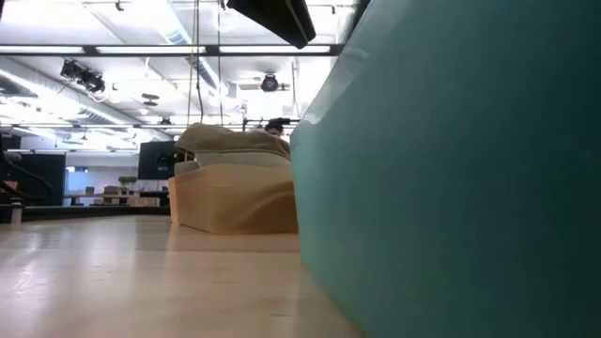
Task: Pick & Place hat
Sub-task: Put the blue cap into the green bin
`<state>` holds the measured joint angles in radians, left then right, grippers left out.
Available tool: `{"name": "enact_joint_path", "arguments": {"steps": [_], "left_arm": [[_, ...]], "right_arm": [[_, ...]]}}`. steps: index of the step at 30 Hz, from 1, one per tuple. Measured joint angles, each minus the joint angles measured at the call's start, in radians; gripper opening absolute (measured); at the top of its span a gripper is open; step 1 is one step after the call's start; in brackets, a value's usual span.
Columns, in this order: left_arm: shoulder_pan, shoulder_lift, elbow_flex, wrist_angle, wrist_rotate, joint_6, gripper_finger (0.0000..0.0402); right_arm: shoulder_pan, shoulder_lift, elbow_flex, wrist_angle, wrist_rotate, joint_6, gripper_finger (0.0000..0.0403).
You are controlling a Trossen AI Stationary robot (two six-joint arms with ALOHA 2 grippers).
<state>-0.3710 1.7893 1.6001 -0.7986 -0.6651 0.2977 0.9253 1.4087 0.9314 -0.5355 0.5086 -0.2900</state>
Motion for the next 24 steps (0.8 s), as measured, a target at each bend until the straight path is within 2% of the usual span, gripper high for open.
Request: {"name": "enact_joint_path", "arguments": {"steps": [4,10,18,24], "left_arm": [[0.0,0.0,0.0,0.0,0.0,-0.003,0.0165],[0.004,0.0,0.0,0.0,0.0,0.001,0.0165],[0.009,0.0,0.0,-0.001,0.0,0.001,0.0165],[0.009,0.0,-0.001,-0.001,0.0,0.001,0.0165]], "right_arm": [[-0.023,0.0,0.011,-0.022,-0.041,0.094,0.0062],[-0.026,0.001,0.052,-0.027,-0.06,0.125,0.0101],[-0.016,0.001,0.149,-0.227,-0.055,0.128,0.0142],[0.015,0.001,0.287,-0.381,-0.08,0.104,0.0147]]}}
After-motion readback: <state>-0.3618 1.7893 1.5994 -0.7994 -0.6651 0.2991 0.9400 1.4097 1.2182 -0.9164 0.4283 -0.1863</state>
